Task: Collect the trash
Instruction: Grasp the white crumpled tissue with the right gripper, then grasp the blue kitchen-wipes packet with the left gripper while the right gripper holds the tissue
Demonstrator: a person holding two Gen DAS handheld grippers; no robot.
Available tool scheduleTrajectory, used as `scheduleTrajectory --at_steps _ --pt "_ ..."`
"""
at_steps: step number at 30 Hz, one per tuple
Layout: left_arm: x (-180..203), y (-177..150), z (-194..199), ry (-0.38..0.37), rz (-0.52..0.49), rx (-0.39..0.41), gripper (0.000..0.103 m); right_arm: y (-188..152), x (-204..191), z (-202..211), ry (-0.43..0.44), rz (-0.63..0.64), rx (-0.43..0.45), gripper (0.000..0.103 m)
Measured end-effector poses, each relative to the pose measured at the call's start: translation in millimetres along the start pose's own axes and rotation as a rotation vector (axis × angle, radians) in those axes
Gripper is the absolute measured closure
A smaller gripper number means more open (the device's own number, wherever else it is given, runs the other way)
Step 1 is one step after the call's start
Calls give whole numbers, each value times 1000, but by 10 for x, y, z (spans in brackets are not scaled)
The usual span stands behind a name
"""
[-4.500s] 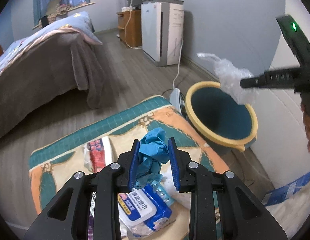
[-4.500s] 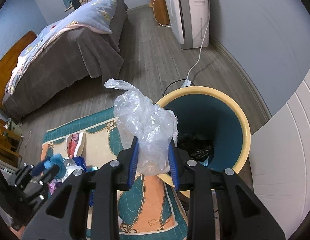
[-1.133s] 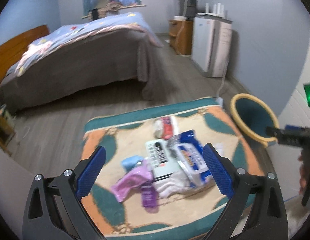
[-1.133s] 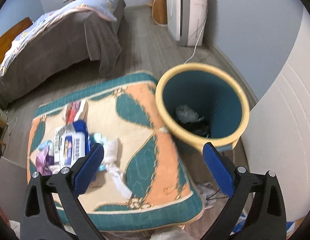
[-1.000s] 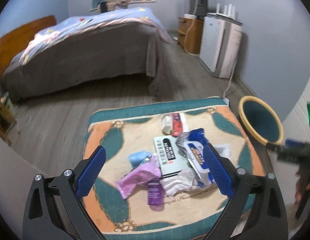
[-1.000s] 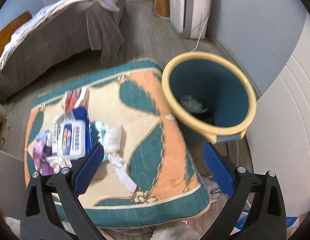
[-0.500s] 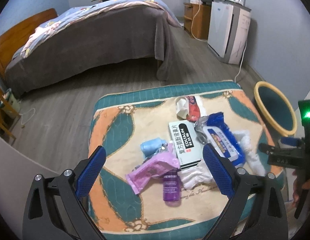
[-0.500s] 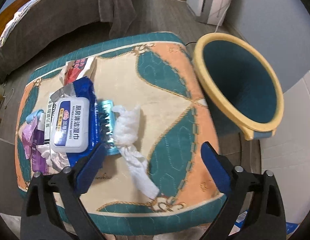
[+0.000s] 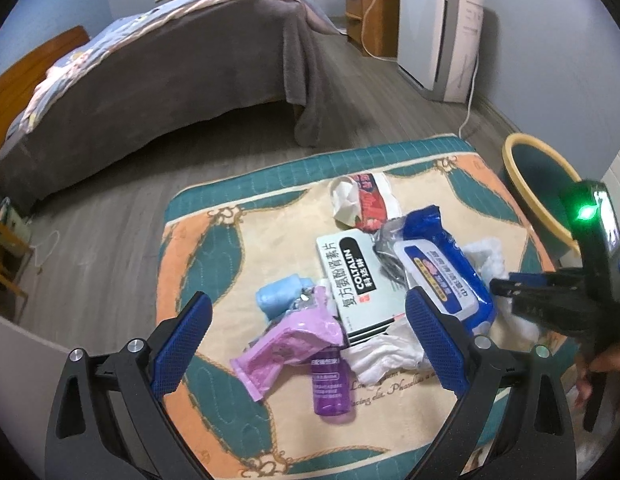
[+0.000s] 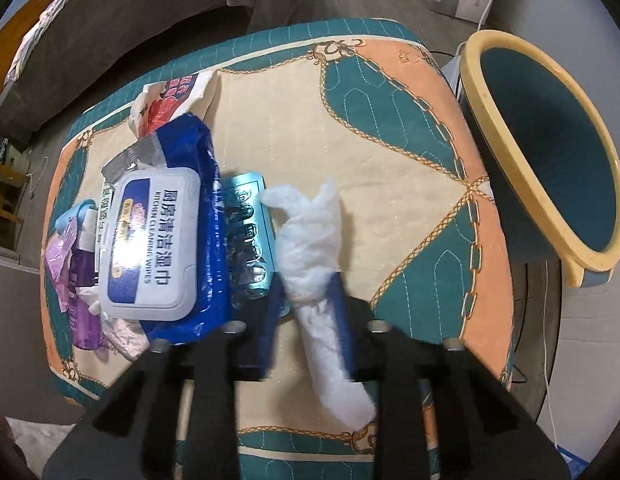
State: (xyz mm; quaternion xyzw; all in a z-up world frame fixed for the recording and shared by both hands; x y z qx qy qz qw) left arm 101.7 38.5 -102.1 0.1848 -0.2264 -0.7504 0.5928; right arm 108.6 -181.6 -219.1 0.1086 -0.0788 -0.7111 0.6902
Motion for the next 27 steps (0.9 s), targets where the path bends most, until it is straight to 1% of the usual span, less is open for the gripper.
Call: scheduleTrajectory --at_steps 1,3,6,9,12,13,15,17,18,20,21,24,26,27 --pt "28 1 -19 -4 -4 -5 7 18 19 50 -5 0 5 84" --pt "90 7 -53 -14 -7 -14 7 61 62 186 2 -7 5 84" --pt "220 22 -120 -41 -9 -27 7 169 128 427 -29 48 7 84" --pt "397 44 -214 -74 -10 -42 7 356 281 777 -56 98 56 84" --pt "600 41 -340 -131 10 -67 7 424 460 930 -82 121 96 84" --pt "639 34 -374 -138 11 -75 7 434 496 929 -82 119 106 84" --pt "731 17 -461 -139 5 -94 7 408 564 874 -44 83 107 84" --pt "796 -10 -557 -134 -2 -116 7 394 666 781 -7 41 68 84" --pt "814 -28 -598 -134 -2 -127 7 425 701 771 -16 46 78 84" --pt "846 -74 -698 -130 1 -158 7 471 728 778 -68 86 107 84" --pt "855 -87 -735 -130 5 -167 7 487 738 762 -80 94 111 84" --pt "896 -111 -813 -163 34 -181 9 517 843 668 -60 62 82 84" --pt "944 -126 -848 -181 36 -189 10 526 876 645 -60 62 79 84" --pt "977 -138 -869 -178 21 -194 14 535 878 644 -61 66 83 84"
Point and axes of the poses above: each gripper's, at about its wrist camera, not at the fingertips, and z roughly against the way its jaws point, x to its right, y to its top, the point moved 7 cm from there along -z, roughly the way its jaws point, and after that the axes turned 6 degrees about -y, right-handed, at the moved point
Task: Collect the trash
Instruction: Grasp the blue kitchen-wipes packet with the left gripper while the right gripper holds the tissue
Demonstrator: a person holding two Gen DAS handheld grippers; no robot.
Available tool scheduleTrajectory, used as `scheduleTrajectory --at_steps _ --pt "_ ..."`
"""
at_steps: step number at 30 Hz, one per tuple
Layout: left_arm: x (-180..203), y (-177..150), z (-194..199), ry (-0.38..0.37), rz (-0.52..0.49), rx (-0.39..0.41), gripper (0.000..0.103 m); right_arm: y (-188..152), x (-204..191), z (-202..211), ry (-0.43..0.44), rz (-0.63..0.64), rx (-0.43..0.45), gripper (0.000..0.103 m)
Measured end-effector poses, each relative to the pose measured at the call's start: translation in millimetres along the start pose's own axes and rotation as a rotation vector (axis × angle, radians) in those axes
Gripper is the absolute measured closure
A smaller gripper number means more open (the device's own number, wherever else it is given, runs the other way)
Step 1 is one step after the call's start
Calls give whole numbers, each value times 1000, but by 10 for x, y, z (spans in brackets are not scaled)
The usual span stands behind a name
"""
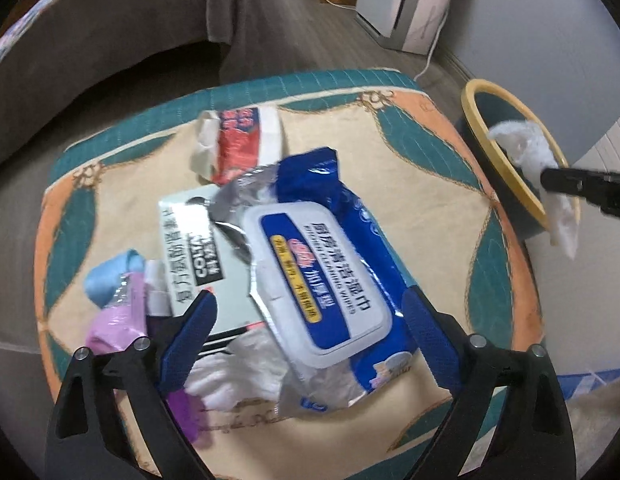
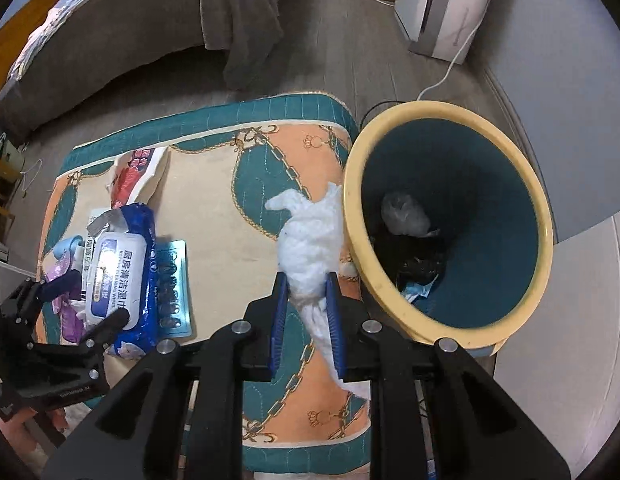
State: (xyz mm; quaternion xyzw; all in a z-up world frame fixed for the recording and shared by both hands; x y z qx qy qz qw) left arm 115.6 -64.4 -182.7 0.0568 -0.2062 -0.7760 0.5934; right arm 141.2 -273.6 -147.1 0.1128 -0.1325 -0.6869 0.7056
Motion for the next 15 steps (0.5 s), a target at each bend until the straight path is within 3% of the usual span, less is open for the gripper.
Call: scheduleTrajectory --at_steps 1,5,10,15 --pt "16 -7 -19 2 -8 -6 23 10 7 2 0 4 5 84" --pt "65 -57 -107 -23 -10 -39 41 22 4 18 19 2 13 84" --pt "146 -4 -11 -29 -41 14 66 15 1 58 25 12 20 84" --pt "245 38 99 -29 -83 49 73 11 40 96 34 4 28 84"
Point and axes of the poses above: each gripper's, at about its wrist camera, not at the fingertips, and z roughly against the way its jaws point, x to its right, y to its top, the point moved 7 cm from there along -z, roughly the way its jaws point, and after that the axes turned 6 degrees about -y, right-handed, at the moved point
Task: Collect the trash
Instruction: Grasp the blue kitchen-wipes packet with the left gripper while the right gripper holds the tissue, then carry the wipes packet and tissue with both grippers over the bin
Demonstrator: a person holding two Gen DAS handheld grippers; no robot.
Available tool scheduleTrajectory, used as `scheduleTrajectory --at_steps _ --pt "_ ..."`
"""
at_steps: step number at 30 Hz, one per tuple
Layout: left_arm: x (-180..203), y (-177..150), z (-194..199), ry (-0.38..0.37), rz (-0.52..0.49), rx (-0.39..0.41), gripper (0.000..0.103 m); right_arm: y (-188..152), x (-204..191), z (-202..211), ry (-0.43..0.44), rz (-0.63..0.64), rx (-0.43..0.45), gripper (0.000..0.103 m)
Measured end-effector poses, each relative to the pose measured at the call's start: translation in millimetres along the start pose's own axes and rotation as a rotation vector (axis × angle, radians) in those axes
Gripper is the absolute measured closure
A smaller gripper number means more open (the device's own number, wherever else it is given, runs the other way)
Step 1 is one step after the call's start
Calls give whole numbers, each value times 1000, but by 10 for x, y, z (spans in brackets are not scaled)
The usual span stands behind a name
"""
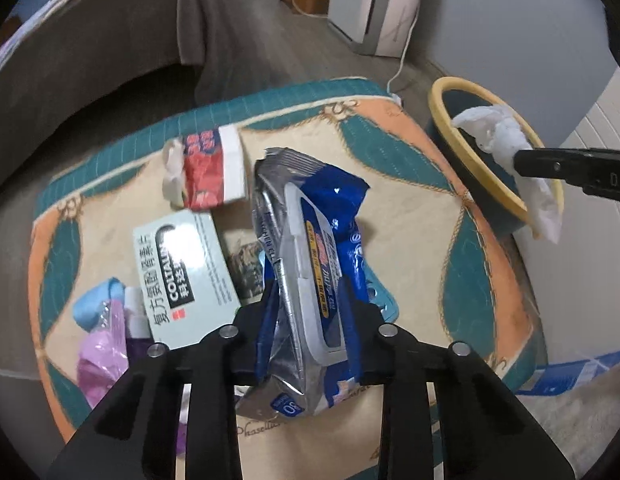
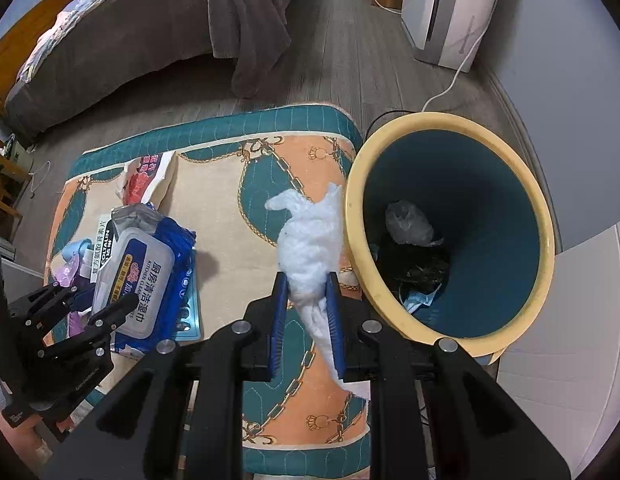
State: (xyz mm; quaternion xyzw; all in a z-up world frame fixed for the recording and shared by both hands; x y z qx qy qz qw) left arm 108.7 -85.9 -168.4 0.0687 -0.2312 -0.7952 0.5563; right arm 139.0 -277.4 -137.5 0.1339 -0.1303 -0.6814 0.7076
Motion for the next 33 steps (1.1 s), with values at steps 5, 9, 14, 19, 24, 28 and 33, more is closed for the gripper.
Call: scheduleTrajectory --at_steps 5,9,14,19,24,28,33 --pt "149 137 220 -26 -31 78 75 21 43 47 12 -13 11 84" --pt "237 278 414 -5 -85 152 75 44 76 84 22 -29 22 84" --pt "292 398 558 5 -120 198 75 109 148 190 48 -63 57 84" --pt "316 415 552 17 -123 200 75 112 214 183 52 -79 52 84" --pt "330 438 527 14 -123 196 75 107 237 184 54 -90 53 84" --pt "362 416 481 17 -142 186 75 97 238 165 54 -92 45 84" --pt "439 369 446 22 -163 169 75 113 219 162 40 -78 46 84"
Point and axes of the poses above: each gripper's, at about its wrist camera, not at the fingertips, and z roughly against the way its jaws point, x to its right, y to its top, the point moved 7 cm from there along -z, roughly the way its jaws point, and after that the axes turned 6 degrees about -y, right-handed, at the moved point
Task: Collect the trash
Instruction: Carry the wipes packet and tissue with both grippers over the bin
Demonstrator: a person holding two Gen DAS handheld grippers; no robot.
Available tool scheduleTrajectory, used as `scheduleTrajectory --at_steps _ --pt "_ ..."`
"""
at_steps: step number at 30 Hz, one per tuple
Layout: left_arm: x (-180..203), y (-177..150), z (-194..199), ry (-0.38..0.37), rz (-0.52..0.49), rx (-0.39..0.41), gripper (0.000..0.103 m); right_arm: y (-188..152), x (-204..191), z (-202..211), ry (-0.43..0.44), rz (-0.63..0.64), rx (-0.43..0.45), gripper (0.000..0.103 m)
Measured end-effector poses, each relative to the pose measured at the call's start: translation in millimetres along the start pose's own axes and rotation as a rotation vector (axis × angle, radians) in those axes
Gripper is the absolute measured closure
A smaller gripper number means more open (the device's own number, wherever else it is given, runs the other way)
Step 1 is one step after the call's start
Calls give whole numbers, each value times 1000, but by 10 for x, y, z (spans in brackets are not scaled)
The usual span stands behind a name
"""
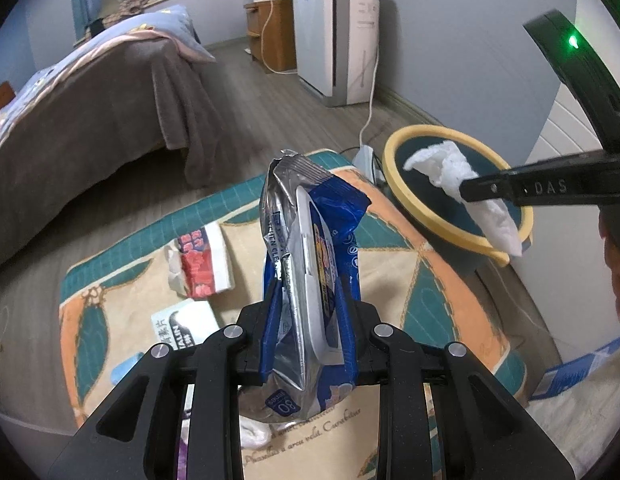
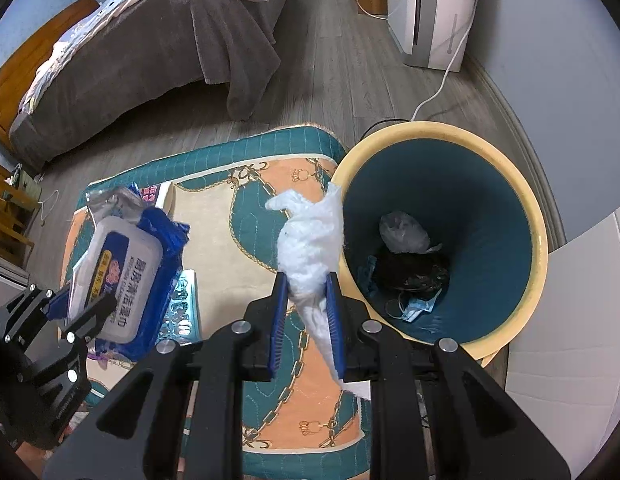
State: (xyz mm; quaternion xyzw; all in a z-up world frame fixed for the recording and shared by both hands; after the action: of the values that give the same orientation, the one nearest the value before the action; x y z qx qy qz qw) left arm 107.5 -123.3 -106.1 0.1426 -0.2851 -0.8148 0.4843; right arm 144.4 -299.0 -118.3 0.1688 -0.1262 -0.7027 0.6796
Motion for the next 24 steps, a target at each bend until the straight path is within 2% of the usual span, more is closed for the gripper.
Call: scheduleTrajectory --at_steps 11,17,24 --pt "310 96 -9 -1 -53 -10 75 76 268 62 12 -73 34 84" --pt "617 263 -102 -47 -76 -10 75 108 587 89 1 -150 49 84" --pt "974 518 -228 -110 -123 -4 75 93 1076 57 -67 -243 62 84"
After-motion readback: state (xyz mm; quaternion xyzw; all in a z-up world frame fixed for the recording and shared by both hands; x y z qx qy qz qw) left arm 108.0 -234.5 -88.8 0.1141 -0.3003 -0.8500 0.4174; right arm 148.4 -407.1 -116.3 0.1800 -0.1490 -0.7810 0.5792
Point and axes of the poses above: each gripper's, at about its wrist camera, not at the fingertips, and z roughly against the way its jaws point, x to its right, y to its top, the point moved 7 cm from there along -z, roughly the way its jaws point, and after that the axes turned 6 degrees about -y, right-handed, at the moved point
